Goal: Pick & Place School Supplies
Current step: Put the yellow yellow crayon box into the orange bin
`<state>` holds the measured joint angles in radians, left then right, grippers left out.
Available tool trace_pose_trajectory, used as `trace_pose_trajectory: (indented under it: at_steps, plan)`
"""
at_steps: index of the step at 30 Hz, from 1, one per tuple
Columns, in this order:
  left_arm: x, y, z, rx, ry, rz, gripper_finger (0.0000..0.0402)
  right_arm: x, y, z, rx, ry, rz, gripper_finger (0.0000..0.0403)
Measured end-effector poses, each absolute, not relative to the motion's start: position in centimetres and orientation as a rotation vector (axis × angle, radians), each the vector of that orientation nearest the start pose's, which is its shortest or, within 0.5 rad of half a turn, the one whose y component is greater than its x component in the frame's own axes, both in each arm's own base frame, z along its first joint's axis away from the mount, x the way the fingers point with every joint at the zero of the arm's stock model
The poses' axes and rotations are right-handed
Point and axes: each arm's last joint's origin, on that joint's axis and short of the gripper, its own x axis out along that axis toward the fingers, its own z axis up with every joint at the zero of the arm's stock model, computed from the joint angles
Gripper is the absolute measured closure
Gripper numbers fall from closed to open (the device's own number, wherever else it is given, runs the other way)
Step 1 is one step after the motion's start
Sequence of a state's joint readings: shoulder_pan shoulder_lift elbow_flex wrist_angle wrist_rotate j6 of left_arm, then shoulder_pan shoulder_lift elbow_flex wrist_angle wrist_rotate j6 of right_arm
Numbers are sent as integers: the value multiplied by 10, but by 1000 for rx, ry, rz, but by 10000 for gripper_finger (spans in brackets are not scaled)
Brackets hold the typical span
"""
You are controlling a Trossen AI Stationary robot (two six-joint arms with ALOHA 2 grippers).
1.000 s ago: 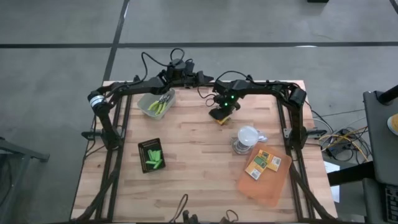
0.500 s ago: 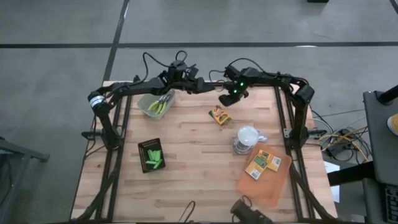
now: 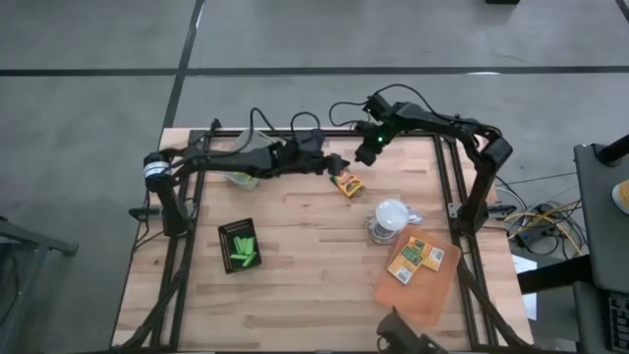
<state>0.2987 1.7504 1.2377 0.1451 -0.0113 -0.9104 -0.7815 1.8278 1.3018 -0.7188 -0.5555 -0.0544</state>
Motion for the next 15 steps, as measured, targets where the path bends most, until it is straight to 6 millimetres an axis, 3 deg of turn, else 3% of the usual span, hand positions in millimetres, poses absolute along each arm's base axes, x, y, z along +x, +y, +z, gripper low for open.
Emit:
trace_pose_trajectory:
  at_steps: [5, 11, 15]
  plan:
    - [385, 108, 260, -948, 160, 542, 149, 262, -232, 197, 803, 785, 29, 394]
    - [384, 107, 258, -1002, 163, 581, 149, 249, -222, 175, 864, 839, -125, 394]
    - [380, 101, 249, -1047, 192, 720, 149, 245, -219, 164, 899, 866, -193, 394]
